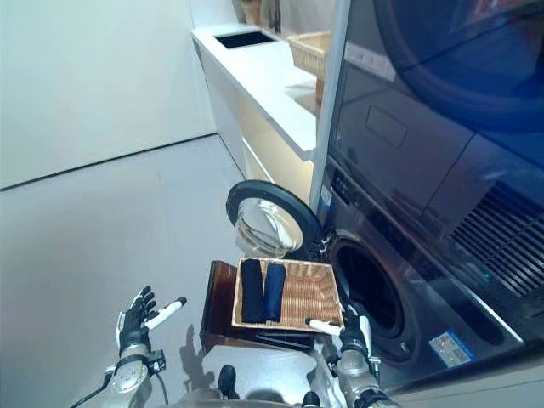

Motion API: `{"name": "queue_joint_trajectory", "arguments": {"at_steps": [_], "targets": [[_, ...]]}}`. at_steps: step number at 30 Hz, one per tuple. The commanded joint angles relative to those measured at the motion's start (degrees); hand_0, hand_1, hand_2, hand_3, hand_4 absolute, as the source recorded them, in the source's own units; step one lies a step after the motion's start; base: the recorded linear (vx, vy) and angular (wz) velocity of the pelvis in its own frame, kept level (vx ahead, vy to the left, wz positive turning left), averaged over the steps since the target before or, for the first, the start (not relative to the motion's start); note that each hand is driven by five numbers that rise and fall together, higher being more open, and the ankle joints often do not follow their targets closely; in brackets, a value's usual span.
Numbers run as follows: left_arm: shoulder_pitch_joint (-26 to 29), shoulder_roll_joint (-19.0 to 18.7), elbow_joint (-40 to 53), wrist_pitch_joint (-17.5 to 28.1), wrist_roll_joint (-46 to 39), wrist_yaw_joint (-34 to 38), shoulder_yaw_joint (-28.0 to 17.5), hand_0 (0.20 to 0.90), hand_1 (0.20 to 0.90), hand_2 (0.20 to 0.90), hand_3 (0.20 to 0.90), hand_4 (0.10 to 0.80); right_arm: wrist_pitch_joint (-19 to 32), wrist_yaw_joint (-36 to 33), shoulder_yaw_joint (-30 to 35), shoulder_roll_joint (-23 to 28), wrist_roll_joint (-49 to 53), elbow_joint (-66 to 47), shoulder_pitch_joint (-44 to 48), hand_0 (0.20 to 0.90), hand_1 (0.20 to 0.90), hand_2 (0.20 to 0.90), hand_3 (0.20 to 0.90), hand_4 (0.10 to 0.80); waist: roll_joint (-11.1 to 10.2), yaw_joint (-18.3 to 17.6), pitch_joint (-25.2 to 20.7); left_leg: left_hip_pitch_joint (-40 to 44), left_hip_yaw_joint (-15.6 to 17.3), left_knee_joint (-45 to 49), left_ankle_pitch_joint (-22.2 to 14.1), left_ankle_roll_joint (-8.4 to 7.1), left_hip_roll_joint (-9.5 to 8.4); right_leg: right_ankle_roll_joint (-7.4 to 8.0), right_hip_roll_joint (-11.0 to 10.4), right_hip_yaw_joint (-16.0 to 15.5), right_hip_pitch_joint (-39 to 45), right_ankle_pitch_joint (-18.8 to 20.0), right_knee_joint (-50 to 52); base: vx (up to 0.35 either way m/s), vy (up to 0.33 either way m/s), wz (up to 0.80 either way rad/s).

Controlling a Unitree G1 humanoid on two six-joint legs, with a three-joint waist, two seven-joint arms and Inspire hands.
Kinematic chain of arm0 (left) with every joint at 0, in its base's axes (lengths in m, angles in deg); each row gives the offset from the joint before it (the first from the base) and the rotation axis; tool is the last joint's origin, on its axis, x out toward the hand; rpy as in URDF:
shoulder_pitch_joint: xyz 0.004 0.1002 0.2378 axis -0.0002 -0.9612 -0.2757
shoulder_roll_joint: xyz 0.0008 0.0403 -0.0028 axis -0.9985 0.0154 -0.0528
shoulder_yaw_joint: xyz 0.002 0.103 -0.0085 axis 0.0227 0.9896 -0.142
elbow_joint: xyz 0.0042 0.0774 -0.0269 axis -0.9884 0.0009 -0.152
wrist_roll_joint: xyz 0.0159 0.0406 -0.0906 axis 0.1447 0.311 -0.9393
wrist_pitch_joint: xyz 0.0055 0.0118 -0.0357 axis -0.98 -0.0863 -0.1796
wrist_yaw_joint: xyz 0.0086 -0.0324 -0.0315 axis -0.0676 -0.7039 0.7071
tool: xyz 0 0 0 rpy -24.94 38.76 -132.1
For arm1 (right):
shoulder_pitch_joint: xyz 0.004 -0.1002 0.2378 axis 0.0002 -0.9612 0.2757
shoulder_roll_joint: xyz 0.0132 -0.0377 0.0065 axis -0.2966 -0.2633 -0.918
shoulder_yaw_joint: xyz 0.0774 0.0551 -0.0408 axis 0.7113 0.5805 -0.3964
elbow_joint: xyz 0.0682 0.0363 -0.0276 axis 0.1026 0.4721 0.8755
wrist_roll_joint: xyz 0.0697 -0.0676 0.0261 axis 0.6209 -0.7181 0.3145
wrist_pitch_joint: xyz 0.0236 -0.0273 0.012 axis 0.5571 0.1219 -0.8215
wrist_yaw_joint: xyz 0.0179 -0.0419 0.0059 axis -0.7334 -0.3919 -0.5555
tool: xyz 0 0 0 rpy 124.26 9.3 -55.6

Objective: Pick up the clothes and place them into the washing machine

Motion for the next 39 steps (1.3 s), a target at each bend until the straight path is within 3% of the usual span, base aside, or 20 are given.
{"name": "queue_joint_trajectory", "arguments": {"at_steps": [1,3,6,9,10,11,13,18,22,31,39], "targets": [[4.6,-6.2,6.2,4.7,2.0,2.4,-1.9,0.900,0.900,0.900,0.900,0.800,3.3,-1.3,-0.7,-1.4,0.0,-4.2,4.8,0.900,0.900,0.900,0.900,0.800,-3.9,1.3,-3.5,-7.1,0.9,3.8,-0.7,0.89,-3.09,2.36,-6.1,0.4,4.9,-5.3,8.5,0.173,0.178,-0.71],[5.3,-6.9,7.5,4.4,1.6,2.6,-3.0,0.900,0.900,0.900,0.900,0.800,2.8,-0.6,-2.1,-1.7,-1.2,-3.4,6.9,0.900,0.900,0.900,0.900,0.800,-3.8,2.0,-2.0,-6.4,2.1,5.5,-2.1,2.76,-3.69,2.29,-6.1,1.1,-0.4,-1.9,19.0,0.011,0.136,-0.76],[6.6,-8.0,8.3,4.5,1.8,2.1,-2.4,0.900,0.900,0.900,0.900,0.800,1.9,0.1,-4.9,-1.6,-2.7,-1.7,10.7,0.900,0.900,0.900,0.900,0.800,-3.2,1.6,0.7,-5.2,2.3,5.8,-2.1,3.61,-4.17,1.84,-4.2,0.3,-6.3,-1.0,24.2,0.000,0.121,-0.37],[6.5,-7.8,9.4,4.9,0.6,1.9,-2.3,0.900,0.900,0.900,0.900,0.800,0.6,-0.5,-6.3,-1.1,-4.1,1.4,15.1,0.900,0.900,0.900,0.900,0.800,-3.5,2.0,0.8,-3.1,2.6,2.8,-2.1,2.63,-4.92,1.10,-5.1,-4.1,-6.2,-0.9,11.3,0.123,-0.009,-0.22],[6.7,-7.6,9.8,5.3,0.0,1.7,-2.2,0.900,0.900,0.900,0.900,0.800,0.3,-0.9,-6.6,-0.7,-4.6,2.4,15.9,0.900,0.900,0.900,0.900,0.800,-4.0,2.1,0.8,-2.8,2.2,1.9,-2.2,2.16,-5.27,1.40,-5.2,-3.5,-5.2,0.1,6.0,0.152,-0.089,-0.19],[5.9,-7.5,10.2,5.5,-0.3,1.3,-2.1,0.900,0.900,0.900,0.900,0.800,0.1,-1.3,-6.9,-0.8,-4.9,2.4,15.4,0.900,0.900,0.900,0.900,0.800,-4.3,2.1,0.6,-2.8,1.8,1.7,-2.3,2.18,-5.54,1.61,-4.9,-1.7,-4.4,0.5,4.8,0.174,-0.120,0.10],[4.6,-7.1,11.5,5.2,-0.2,0.8,-2.0,0.900,0.900,0.900,0.900,0.800,0.0,-1.5,-6.6,-0.9,-5.0,3.8,16.4,0.900,0.900,0.900,0.900,0.800,-4.6,3.0,0.0,-2.6,1.9,0.4,-2.2,1.83,-5.09,1.57,-4.6,-2.5,-3.4,0.8,3.3,0.102,-0.073,0.35],[2.1,-5.3,14.4,5.0,-0.9,-1.2,-1.3,0.900,0.900,0.900,0.900,0.800,-0.7,-2.9,-5.2,0.8,-4.6,9.0,20.3,0.900,0.900,0.900,0.900,0.800,-3.7,4.3,-0.6,-4.3,0.5,0.7,-1.7,0.35,-4.06,1.93,-4.7,-7.2,-1.4,1.7,-0.2,0.048,-0.077,0.29],[4.6,-5.5,16.2,5.7,-1.2,-1.6,0.8,0.900,0.900,0.900,0.900,0.800,0.2,-4.3,-4.1,2.5,-2.1,9.0,22.9,0.900,0.900,0.900,0.900,0.800,-2.7,4.5,2.8,-11.1,1.3,4.1,-0.4,-0.74,-3.46,1.53,-6.1,-11.5,-3.7,1.0,1.8,-0.129,-0.039,0.66],[6.4,-7.5,27.6,8.9,-1.4,1.1,0.6,0.900,0.900,0.900,0.900,0.800,0.8,-7.5,-5.5,5.9,1.9,11.6,39.2,0.900,0.900,0.900,0.900,0.800,-0.5,7.0,9.6,-22.8,1.9,8.8,-1.1,0.90,-4.35,0.83,-7.9,-7.7,-19.2,0.8,9.4,-0.116,0.084,0.01],[8.5,-8.5,37.6,10.4,3.2,4.6,-0.8,0.900,0.900,0.900,0.900,0.800,1.0,-10.0,-4.3,11.1,5.5,15.4,49.3,0.900,0.900,0.900,0.900,0.800,0.8,8.4,12.8,-31.1,1.6,13.0,-2.5,1.22,-5.97,0.85,-8.9,-6.8,-27.0,-0.2,14.5,-0.008,0.051,0.06]]}}
